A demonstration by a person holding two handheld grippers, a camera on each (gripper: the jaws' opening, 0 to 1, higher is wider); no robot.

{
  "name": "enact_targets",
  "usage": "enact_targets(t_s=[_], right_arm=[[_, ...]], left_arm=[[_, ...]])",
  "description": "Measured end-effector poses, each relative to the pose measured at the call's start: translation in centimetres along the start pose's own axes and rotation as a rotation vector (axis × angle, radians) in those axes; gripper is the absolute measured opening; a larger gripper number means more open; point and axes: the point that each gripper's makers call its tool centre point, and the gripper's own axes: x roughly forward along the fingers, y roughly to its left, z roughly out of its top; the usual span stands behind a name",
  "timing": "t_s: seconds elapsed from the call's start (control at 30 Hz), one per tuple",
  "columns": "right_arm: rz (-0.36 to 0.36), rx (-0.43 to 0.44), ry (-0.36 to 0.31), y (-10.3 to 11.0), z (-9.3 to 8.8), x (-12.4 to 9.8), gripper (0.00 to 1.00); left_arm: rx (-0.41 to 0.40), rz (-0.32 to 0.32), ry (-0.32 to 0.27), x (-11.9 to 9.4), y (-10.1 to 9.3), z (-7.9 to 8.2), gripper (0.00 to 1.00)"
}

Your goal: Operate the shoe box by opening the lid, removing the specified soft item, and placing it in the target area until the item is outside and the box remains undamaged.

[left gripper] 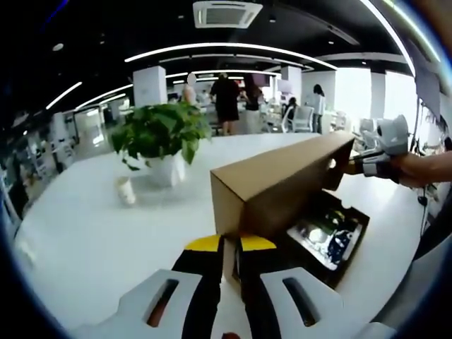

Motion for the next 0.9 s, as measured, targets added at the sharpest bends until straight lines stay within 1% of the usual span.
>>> enact_targets(t_s=[0.63, 0.9], right_arm=[[0.006, -0.005, 0.006, -0.5, 0.4, 1.0, 0.00], [0.009, -0.003, 0.009, -0.6, 0.5, 1.4, 0.00]], left_arm=[[-0.007, 0.011, 0.010, 1.3, 0.8, 0.0, 0.04], [-0.007, 0.014, 0.027, 1.9, 1.0, -0.5, 0.04]])
